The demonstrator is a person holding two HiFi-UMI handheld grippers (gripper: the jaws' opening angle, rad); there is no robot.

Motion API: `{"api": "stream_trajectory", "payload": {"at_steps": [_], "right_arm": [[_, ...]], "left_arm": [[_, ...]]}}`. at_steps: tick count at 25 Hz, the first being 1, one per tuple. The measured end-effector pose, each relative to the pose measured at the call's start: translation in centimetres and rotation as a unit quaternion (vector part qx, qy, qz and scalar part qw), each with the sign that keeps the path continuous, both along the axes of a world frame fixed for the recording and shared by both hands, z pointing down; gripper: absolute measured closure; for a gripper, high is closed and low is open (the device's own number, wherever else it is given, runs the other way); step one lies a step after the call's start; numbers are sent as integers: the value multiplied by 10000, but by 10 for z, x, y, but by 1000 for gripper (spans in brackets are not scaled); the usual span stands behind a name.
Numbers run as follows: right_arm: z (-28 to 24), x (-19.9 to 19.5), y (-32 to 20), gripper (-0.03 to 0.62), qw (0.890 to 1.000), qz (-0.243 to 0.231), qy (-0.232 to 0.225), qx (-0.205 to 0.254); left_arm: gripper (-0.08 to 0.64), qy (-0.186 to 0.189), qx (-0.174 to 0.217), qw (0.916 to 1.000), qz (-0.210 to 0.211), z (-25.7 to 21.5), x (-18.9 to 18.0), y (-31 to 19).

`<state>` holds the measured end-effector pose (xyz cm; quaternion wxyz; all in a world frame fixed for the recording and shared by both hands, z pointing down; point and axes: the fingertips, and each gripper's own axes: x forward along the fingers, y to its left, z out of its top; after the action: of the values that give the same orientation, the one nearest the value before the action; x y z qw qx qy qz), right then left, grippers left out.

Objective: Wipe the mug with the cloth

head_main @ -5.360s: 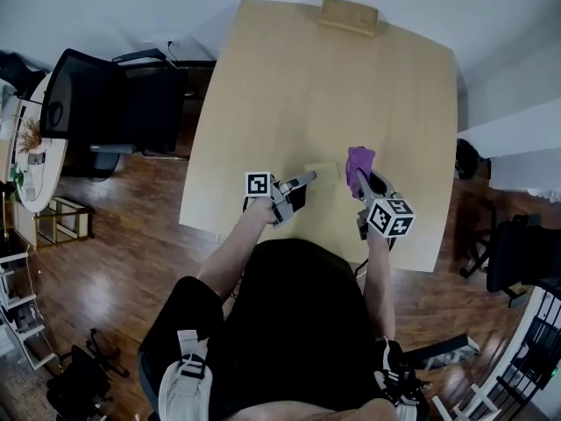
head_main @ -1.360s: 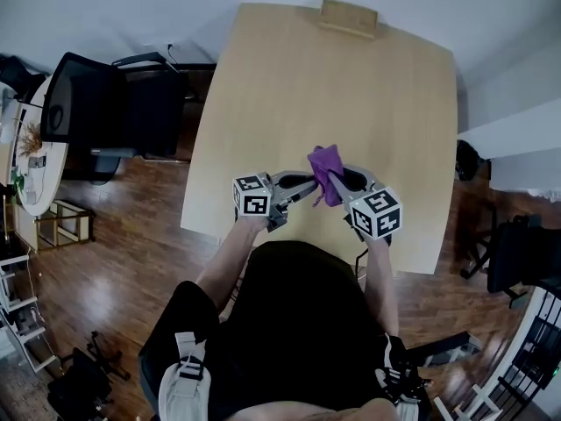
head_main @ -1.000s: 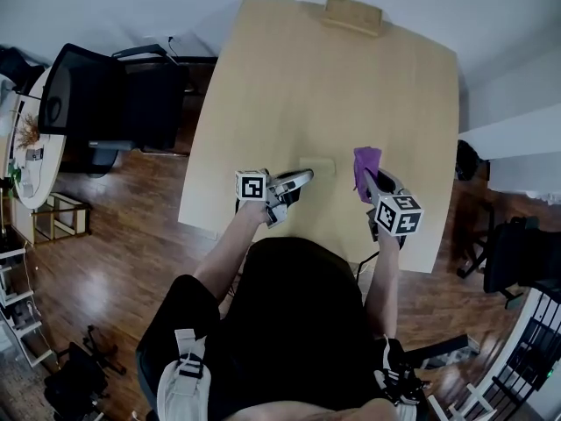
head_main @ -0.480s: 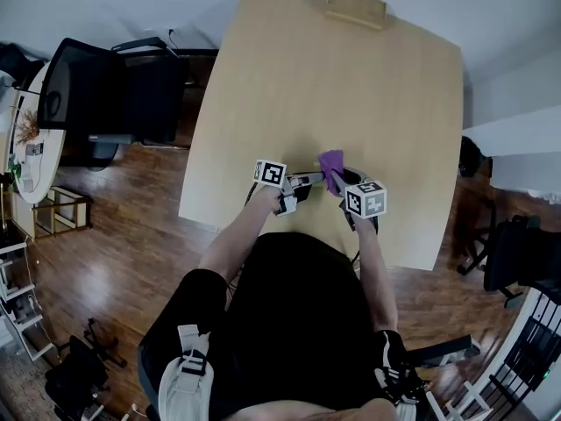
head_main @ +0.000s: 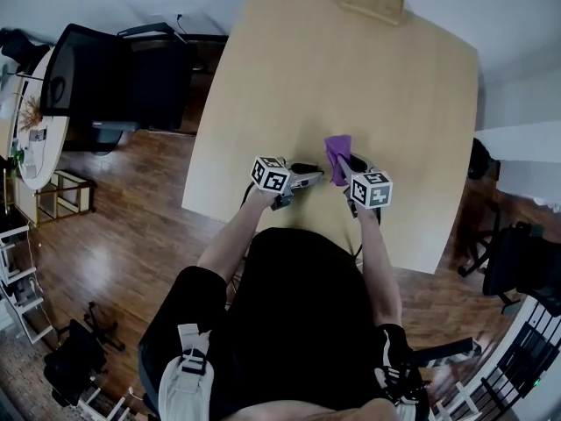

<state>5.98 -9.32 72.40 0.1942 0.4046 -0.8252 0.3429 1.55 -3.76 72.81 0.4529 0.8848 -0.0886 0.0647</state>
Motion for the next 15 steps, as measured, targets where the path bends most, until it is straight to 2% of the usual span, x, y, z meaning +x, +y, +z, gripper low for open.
{"api": "stream_trajectory", "payload": {"at_steps": [4,8,9,11,13,15], "right_arm": [[-5,12,-2,529,9989,368,-279,-126],[-48,35,-2,529,9920,979,-761,-223],[-68,30,-2,529,9915,921,-900,-165],[-103,2,-1,529,9949,448,-908,10],[-118,-30,6,529,9986,-213,-468,125],[-115,-45,14,529,9981,-612,51,112]], "left_arm": [[512,-81,515,9986,104,-10,9,2],[520,-336,1448,9883,335,-25,11,12],[520,-378,1653,9846,426,-29,10,14],[520,-380,2040,9766,565,-41,9,18],[520,-286,2459,9667,644,-60,12,22],[520,-142,2847,9559,709,-80,16,28]]}}
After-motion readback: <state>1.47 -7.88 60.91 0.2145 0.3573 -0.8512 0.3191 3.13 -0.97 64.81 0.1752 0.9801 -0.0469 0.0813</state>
